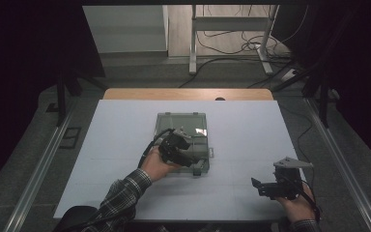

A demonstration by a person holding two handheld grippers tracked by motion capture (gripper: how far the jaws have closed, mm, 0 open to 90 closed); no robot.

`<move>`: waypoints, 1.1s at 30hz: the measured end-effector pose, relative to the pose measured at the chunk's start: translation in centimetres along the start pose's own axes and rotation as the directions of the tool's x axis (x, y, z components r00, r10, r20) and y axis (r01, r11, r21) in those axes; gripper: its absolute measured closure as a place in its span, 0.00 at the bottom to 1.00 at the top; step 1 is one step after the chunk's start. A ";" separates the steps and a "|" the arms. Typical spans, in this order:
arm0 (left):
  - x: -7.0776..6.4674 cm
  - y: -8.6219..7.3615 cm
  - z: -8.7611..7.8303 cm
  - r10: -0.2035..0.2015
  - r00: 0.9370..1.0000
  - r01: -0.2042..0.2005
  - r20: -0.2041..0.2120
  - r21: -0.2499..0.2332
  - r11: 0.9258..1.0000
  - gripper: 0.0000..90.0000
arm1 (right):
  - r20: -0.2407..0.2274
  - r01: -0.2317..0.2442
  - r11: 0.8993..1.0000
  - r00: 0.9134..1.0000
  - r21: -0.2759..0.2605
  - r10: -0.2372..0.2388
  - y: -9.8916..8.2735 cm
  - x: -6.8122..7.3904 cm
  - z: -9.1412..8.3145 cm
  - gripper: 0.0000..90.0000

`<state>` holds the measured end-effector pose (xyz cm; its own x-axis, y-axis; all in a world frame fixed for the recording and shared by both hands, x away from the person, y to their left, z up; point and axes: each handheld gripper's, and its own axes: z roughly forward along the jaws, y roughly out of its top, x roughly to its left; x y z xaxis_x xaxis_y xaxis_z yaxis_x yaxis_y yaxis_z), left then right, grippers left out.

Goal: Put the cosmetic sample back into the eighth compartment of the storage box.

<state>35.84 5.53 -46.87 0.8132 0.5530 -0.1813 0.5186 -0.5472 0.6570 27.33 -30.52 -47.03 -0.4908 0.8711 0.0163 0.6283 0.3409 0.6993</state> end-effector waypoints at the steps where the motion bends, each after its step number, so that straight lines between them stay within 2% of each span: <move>1: 0.1 -0.1 -0.2 -0.003 1.000 0.003 0.001 -0.005 1.000 0.31 | 0.000 0.000 1.000 1.000 -0.001 0.000 0.0 0.0 0.0 0.00; 8: 0.5 -0.9 -1.0 -0.015 1.000 0.015 -0.008 -0.021 1.000 0.26 | 0.003 0.001 1.000 1.000 -0.001 -0.001 0.0 0.0 0.0 0.00; 13: 0.8 -1.4 -1.6 -0.019 1.000 0.019 -0.001 -0.058 0.998 0.22 | 0.002 -0.002 1.000 1.000 -0.001 0.002 0.0 0.0 0.0 0.00; 21: 0.9 -1.9 -2.6 -0.014 1.000 0.014 -0.005 -0.088 0.996 0.17 | 0.002 -0.002 1.000 1.000 -0.003 0.002 0.0 0.0 0.0 0.00; 33: 1.1 -3.0 -3.7 -0.029 1.000 0.028 -0.005 -0.080 0.996 0.11 | -0.001 0.000 1.000 1.000 -0.002 0.000 0.0 0.0 0.0 0.00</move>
<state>34.16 10.12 -46.29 0.7967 0.5716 -0.1964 0.5184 -0.4790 0.7084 27.32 -30.52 -47.01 -0.4909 0.8710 0.0169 0.6273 0.3399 0.7007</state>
